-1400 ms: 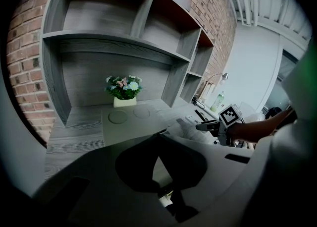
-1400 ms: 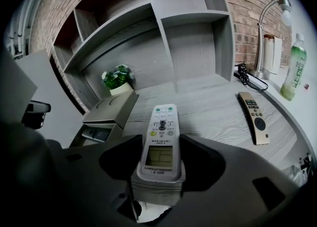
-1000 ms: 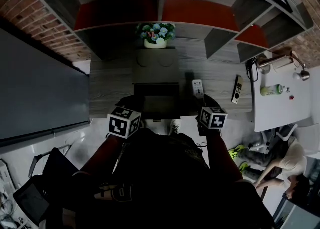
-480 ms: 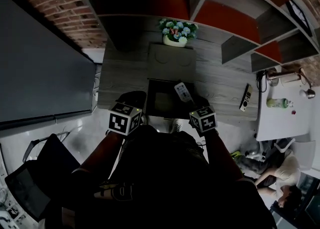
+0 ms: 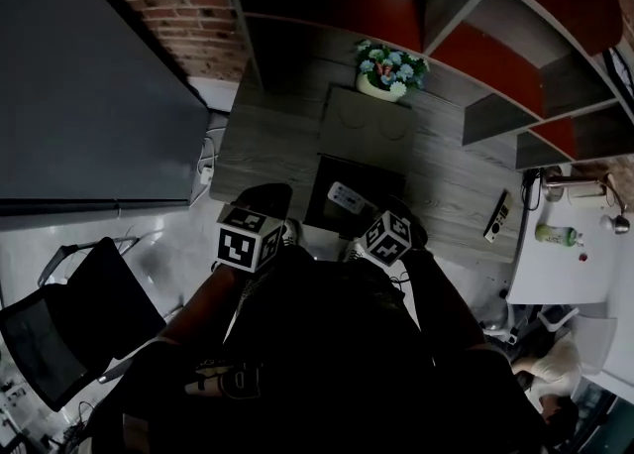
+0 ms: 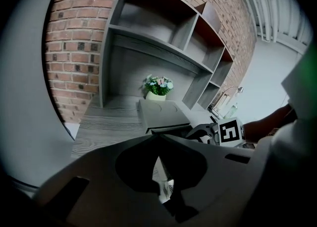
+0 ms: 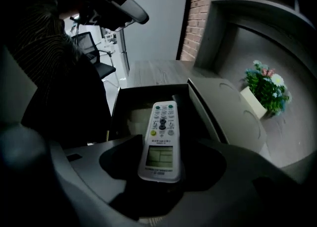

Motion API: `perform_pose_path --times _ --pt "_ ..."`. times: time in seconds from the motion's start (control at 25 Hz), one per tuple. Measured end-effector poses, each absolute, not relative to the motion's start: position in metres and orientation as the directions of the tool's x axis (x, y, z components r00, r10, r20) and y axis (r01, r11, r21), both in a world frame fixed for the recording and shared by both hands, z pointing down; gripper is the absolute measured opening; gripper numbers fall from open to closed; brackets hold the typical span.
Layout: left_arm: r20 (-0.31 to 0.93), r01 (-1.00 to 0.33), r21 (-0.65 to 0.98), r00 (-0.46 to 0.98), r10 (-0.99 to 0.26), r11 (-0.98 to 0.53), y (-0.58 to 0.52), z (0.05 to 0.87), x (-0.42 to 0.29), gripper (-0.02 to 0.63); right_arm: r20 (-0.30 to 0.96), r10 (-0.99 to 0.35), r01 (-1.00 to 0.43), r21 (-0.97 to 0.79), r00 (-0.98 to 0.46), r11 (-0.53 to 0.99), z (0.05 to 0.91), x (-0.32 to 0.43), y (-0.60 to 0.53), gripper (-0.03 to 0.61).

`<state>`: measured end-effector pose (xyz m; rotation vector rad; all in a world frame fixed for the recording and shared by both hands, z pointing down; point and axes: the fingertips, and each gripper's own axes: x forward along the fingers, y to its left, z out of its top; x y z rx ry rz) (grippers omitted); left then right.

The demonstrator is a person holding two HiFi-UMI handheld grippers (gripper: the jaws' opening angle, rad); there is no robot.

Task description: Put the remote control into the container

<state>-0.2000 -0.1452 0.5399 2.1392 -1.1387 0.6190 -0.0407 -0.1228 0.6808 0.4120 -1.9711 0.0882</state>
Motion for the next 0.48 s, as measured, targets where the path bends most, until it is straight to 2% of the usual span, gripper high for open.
perform_pose_path --times 0.16,0.48 --pt "0.661 -0.868 0.298 0.488 -0.57 -0.397 -0.14 0.542 -0.212 0.006 0.911 -0.257 -0.204 0.198 -0.322 0.959 0.69 -0.043 -0.124 0.235" --pt "0.656 -0.879 0.297 0.471 -0.59 -0.373 -0.139 0.538 -0.217 0.006 0.911 -0.303 -0.187 0.258 -0.28 0.948 0.69 -0.04 -0.139 0.235"
